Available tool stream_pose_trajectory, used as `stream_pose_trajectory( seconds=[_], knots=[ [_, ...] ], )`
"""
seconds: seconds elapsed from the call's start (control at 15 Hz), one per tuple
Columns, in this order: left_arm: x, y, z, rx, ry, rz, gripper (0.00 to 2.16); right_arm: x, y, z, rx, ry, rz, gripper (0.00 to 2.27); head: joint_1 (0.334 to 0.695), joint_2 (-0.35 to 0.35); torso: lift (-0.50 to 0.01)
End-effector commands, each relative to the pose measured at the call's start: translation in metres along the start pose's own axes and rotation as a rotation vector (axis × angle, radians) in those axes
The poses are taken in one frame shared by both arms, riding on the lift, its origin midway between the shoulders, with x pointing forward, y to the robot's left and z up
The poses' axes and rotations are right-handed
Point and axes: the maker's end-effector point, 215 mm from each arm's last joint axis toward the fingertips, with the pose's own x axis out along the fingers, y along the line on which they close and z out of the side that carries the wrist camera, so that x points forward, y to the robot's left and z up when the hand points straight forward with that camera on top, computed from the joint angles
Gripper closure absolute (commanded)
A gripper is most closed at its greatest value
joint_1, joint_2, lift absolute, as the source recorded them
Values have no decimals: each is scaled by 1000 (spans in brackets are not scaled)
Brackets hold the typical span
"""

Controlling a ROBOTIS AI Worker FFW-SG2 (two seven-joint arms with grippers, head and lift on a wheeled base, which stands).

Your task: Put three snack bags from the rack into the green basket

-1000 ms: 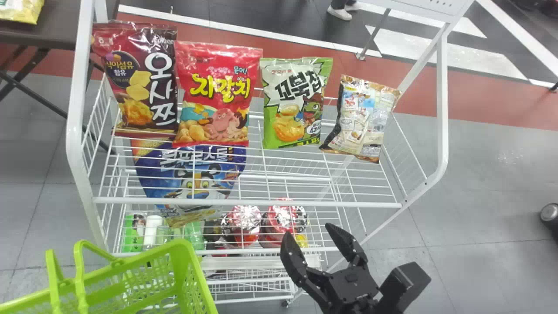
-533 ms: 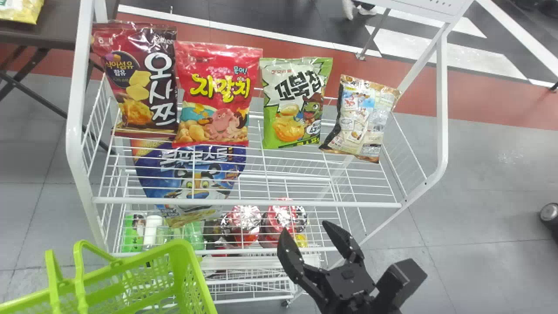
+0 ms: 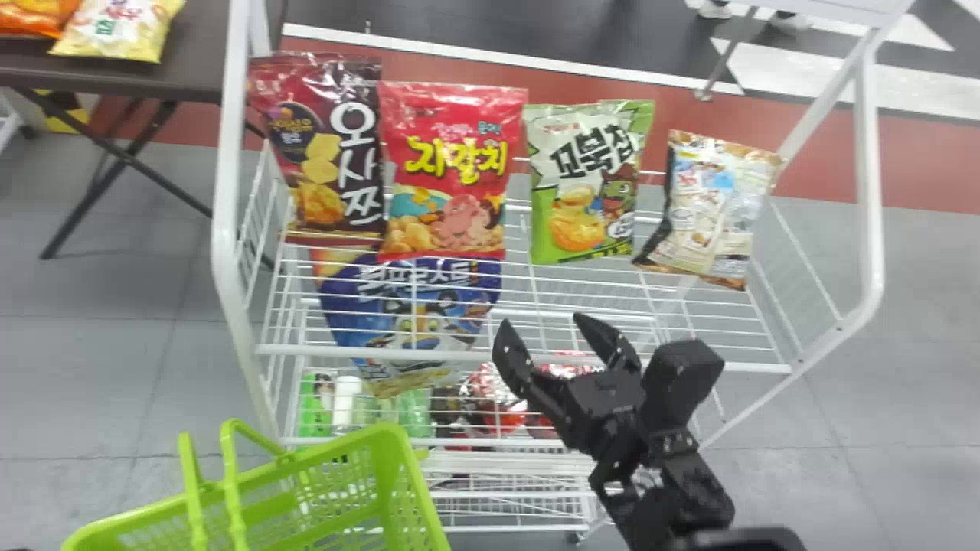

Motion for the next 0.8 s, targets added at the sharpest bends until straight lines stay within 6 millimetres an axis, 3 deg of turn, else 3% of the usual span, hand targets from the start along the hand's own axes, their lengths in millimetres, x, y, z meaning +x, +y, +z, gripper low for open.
stream_pose_trajectory(
  seconds=[0.0, 0.33, 0.47, 0.6, 0.73],
  knots=[
    [0, 0, 0, 1, -1, 0, 2148, 43, 10, 13, -15, -8, 15, 87, 695, -157, 0],
    [1, 3, -1, 8, -3, -5, 2148, 122, 23, 31, -50, -34, 44, 83, 695, -81, 0],
    [1, 4, -2, 6, -2, -6, 2148, 146, 26, 38, -60, -57, 59, 80, 695, -52, 0],
    [2, 5, -3, 2, -2, -8, 2148, 157, 33, 41, -68, -71, 73, 107, 695, -38, 0],
    [3, 5, -3, 10, -1, -9, 2148, 160, 35, 44, -83, -76, 79, 576, 695, -28, 0]
  ],
)
